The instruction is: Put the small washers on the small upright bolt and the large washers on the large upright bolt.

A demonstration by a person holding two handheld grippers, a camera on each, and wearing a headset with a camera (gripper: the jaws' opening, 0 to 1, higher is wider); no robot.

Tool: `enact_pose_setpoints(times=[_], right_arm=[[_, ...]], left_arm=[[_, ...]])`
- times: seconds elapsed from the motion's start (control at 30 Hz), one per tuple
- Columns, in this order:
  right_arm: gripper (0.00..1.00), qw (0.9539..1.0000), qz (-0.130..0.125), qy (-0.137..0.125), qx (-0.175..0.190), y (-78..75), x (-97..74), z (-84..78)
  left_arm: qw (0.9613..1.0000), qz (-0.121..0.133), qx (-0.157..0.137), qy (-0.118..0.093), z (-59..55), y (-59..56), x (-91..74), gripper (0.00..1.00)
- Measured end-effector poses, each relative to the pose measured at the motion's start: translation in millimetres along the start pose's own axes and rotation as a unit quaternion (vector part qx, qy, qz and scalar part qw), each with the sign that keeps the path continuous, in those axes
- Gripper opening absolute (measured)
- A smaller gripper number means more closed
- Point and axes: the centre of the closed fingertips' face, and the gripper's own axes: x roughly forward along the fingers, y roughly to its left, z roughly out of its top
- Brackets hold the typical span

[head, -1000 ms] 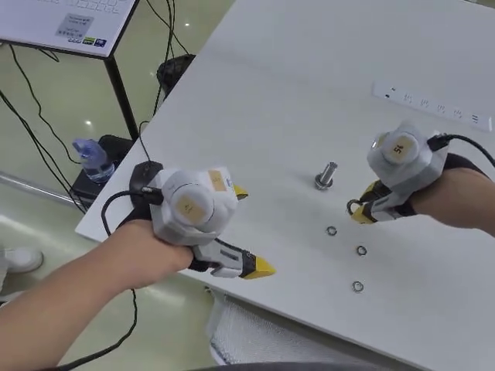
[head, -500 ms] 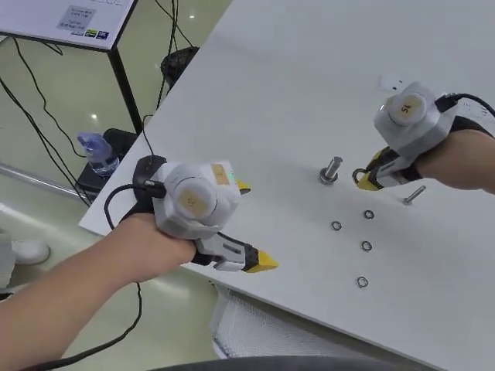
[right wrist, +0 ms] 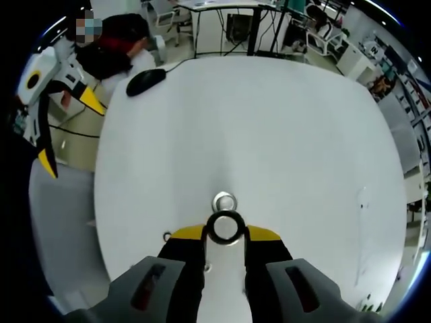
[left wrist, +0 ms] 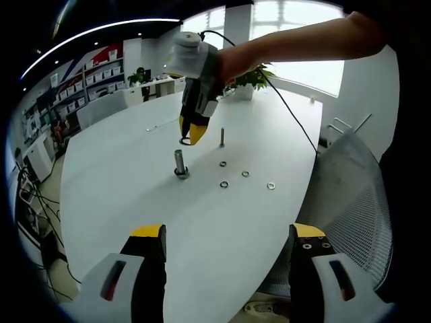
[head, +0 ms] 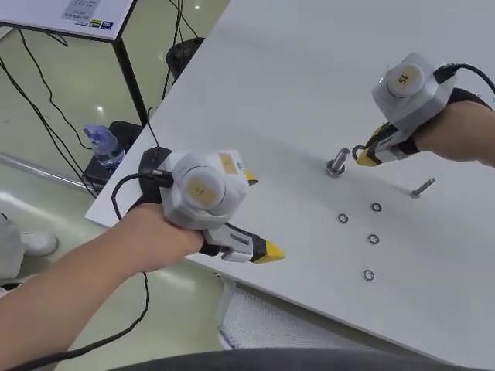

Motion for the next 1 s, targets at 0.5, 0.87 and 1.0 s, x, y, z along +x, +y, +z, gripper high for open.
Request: enact_pose_setpoints(times=[0.5,0.87,1.0], right_arm=[[0.21,0.9997,0.011,0.015,-0.015,-1.3,16.9,8.9],[0.21,0.9996,0.011,0.019,-0.019,-0.6,22.2,12.9],[0.21,0.9995,0.012,0.022,-0.021,-0.5,24.6,12.5]], left_arm=[[1.0,0.0,0.001,-0.001,-0.9,0.9,-1.1,0.75],[1.0,-0.004,-0.002,0.001,-3.0,-0.4,-1.3,0.79],[1.0,-0.006,0.0,0.001,-2.7,-0.5,-1.4,0.79]])
